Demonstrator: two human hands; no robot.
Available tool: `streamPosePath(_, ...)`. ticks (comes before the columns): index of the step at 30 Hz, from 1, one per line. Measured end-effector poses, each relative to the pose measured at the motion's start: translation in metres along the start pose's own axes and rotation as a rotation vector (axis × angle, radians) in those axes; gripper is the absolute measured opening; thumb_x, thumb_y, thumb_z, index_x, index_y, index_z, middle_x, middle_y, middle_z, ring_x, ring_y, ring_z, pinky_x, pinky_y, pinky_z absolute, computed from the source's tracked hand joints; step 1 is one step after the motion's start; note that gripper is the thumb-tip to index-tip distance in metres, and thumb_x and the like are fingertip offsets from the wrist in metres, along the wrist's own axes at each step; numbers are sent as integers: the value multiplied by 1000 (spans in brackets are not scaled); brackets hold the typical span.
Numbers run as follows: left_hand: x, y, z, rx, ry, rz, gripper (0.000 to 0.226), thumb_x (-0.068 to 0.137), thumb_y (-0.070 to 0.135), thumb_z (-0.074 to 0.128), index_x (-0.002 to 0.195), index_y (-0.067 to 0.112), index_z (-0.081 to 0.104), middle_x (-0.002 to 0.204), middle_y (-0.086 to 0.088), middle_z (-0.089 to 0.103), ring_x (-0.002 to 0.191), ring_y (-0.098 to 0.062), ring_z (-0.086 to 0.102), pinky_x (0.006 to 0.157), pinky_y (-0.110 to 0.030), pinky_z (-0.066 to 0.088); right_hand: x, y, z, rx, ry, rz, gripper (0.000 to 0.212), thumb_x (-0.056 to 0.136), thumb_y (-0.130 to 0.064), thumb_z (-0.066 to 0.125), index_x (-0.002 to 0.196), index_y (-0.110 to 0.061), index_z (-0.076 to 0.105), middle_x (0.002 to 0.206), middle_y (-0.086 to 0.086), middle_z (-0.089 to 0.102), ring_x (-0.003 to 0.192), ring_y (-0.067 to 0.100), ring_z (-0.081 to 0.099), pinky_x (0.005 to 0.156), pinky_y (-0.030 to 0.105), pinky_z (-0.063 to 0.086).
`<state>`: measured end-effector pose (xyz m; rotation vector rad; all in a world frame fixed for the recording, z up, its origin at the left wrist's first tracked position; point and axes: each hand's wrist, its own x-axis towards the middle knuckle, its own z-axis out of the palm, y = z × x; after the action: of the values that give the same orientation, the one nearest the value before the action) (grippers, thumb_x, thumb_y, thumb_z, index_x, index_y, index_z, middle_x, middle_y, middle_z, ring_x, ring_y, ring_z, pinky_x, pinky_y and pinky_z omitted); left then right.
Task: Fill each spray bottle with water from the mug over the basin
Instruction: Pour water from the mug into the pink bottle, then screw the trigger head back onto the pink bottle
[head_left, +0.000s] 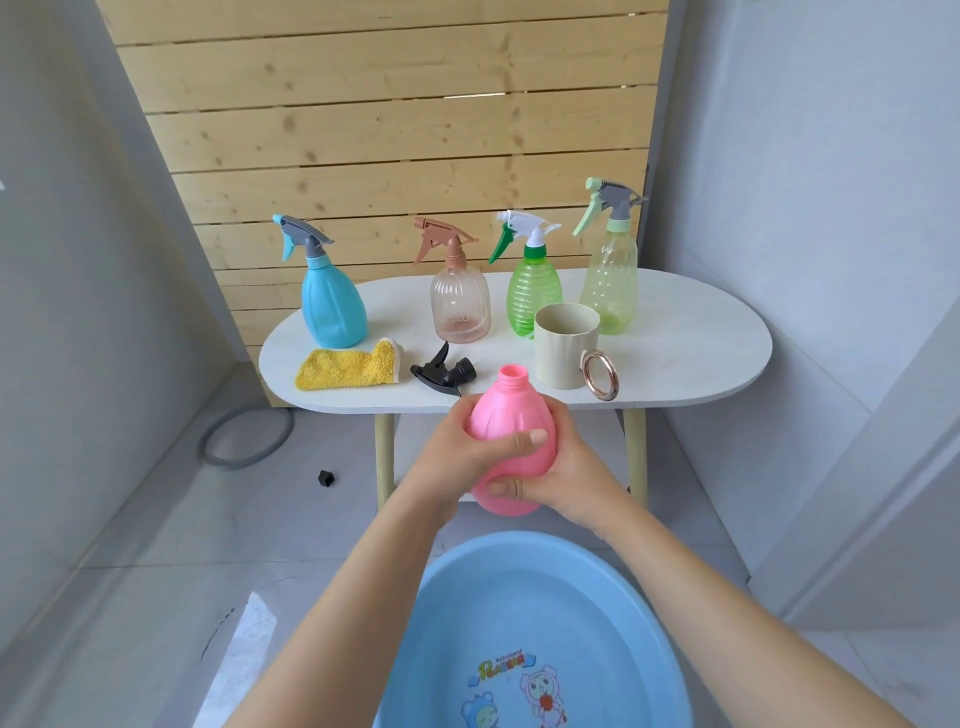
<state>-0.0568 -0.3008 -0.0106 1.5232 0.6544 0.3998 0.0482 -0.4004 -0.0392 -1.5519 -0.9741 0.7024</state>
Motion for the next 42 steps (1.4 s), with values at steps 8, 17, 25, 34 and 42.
streamPosePath(8, 4, 0, -3, 15, -144, -12, 59, 71, 41, 74, 126, 32, 54, 115, 4, 68, 101, -13, 67, 85, -38, 57, 0, 5, -3, 13, 96, 21, 93, 48, -39, 85, 126, -38, 34, 118, -15, 56, 103, 2, 59, 81, 25, 52)
streamPosePath(17, 30, -6, -33, 11, 336, -60, 22, 93, 22, 55, 112, 13, 61, 106, -2, 65, 90, -16, 65, 73, -28, 51, 4, 13, -5, 52, 185, 24, 90, 38, -52, 81, 116, -50, 35, 119, -20, 51, 107, 1, 53, 84, 28, 49)
streamPosePath(25, 103, -18, -44, 863, 527, 102, 42, 94, 41, 49, 123, 11, 53, 124, -11, 50, 121, -32, 35, 93, -37, 34, 12, 18, -5, 65, 279, 33, 89, 46, -42, 82, 121, -45, 34, 115, -24, 49, 104, -1, 52, 77, 24, 46)
streamPosePath(34, 125, -26, -35, 1200, 524, 134, 46, 87, 47, 57, 122, 17, 60, 134, -6, 35, 127, -29, 28, 102, -37, 24, 7, 28, -10, 49, 281, 51, 86, 47, -39, 81, 120, -44, 35, 113, -24, 50, 102, -3, 52, 72, 19, 44)
streamPosePath(42, 33, -36, -56, 1048, 382, 130, 40, 90, 32, 60, 118, 5, 52, 149, -14, 18, 136, -36, 21, 98, -40, 35, -21, 51, -15, -12, 210, 76, 81, 46, -37, 81, 108, -53, 32, 113, -23, 48, 97, -9, 51, 65, 8, 42)
